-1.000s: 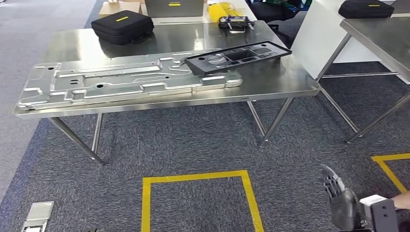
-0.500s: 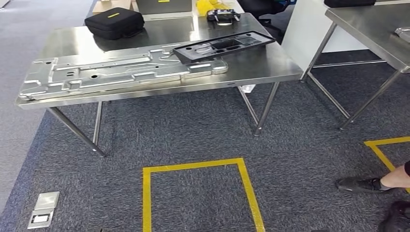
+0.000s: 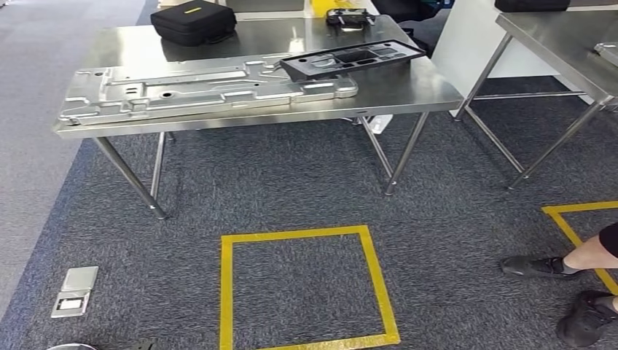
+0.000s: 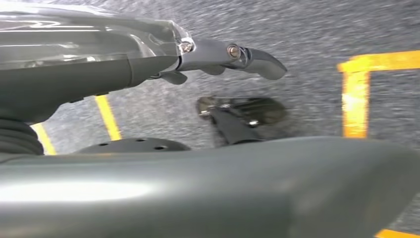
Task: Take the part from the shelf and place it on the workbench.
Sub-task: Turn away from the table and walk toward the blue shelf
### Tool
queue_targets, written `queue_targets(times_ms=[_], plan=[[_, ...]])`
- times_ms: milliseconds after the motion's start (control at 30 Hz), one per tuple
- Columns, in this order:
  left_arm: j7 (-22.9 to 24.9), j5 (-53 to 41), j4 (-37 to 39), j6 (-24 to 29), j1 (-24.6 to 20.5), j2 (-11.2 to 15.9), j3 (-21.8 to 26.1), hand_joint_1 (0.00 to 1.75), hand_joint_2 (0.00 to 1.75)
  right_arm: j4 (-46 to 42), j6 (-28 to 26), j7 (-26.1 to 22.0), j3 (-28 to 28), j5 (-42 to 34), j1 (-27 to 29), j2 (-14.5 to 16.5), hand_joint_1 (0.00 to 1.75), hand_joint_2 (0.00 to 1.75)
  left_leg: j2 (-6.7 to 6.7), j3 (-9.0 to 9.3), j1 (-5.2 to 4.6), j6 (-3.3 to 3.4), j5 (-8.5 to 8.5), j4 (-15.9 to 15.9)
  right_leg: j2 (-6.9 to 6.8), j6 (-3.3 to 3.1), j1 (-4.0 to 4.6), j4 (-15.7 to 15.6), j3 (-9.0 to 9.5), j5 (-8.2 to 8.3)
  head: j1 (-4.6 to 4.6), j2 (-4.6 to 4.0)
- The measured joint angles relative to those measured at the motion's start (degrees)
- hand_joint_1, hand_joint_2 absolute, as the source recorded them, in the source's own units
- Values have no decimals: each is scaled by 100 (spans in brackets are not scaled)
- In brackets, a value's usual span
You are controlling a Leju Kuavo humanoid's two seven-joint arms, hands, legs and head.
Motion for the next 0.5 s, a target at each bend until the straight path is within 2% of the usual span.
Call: queue_targets(times_ms=[33, 67, 100, 133, 200, 233, 267, 367, 400, 433, 500], plan=[[61, 14, 0, 16, 4, 1, 4, 0, 175, 39, 2, 10, -7, 23, -10, -5, 0, 175, 2, -64, -6, 1, 30, 25, 4, 16, -2, 383, -112, -193, -1, 0], [110, 18, 0, 31, 9, 0, 9, 0, 175, 72, 4, 18, -13, 41, -19, -11, 0, 175, 3, -125, -11, -1, 54, 56, 7, 26, -2, 632, -150, -298, -1, 0], [140, 19, 0, 43, 13, 0, 13, 0, 175, 100, 4, 25, -17, 56, -27, -15, 0, 175, 5, -177, -14, -4, 70, 88, 8, 31, -2, 654, -73, -294, -1, -1], [153, 18, 0, 45, 15, 0, 14, 0, 175, 121, 5, 28, -20, 68, -31, -18, 0, 175, 5, -217, -16, -6, 79, 119, 8, 29, -2, 433, 121, -195, -1, -1], [150, 18, 0, 35, 8, 0, 15, 0, 175, 150, 19, 31, -21, 86, -44, -25, 0, 175, 4, -274, -24, -21, 77, 184, 12, -12, 5, -383, 662, 69, -1, -1], [140, 20, 0, 25, 4, 1, 16, 0, 175, 164, 32, 32, -22, 92, -54, -30, 0, 175, 4, -304, -35, -40, 72, 219, 14, -43, 12, -716, 849, 140, -1, -1], [128, 25, 0, 16, 0, 1, 18, 0, 175, 177, 44, 34, -22, 100, -64, -34, 0, 175, 4, -333, -45, -65, 70, 246, 17, -73, 20, -909, 944, 161, -2, 0], [126, 49, 0, 13, -7, 5, 25, 0, 175, 217, 63, 50, -24, 138, -77, -35, 0, 175, 2, -383, -49, -147, 68, 284, 10, -148, 17, -993, 932, 168, -4, 0], [138, 53, 0, 21, -7, 10, 27, 0, 175, 228, 67, 61, -24, 155, -82, -33, 0, 175, -6, -408, -45, -176, 12, 338, 3, -180, 2, -1007, 924, 187, -6, 0], [152, 55, 0, 31, -8, 15, 28, 0, 175, 237, 70, 72, -24, 171, -91, -33, 0, 175, -15, -473, -36, -209, -105, 483, -4, -213, -16, -1020, 912, 206, -8, -1], [172, 55, 0, 39, -6, 20, 31, 0, 175, 248, 73, 89, -24, 197, -111, -35, 0, 175, -33, -774, 1, -285, -490, 1151, -14, -252, -32, -1023, 873, 228, -11, -1]])
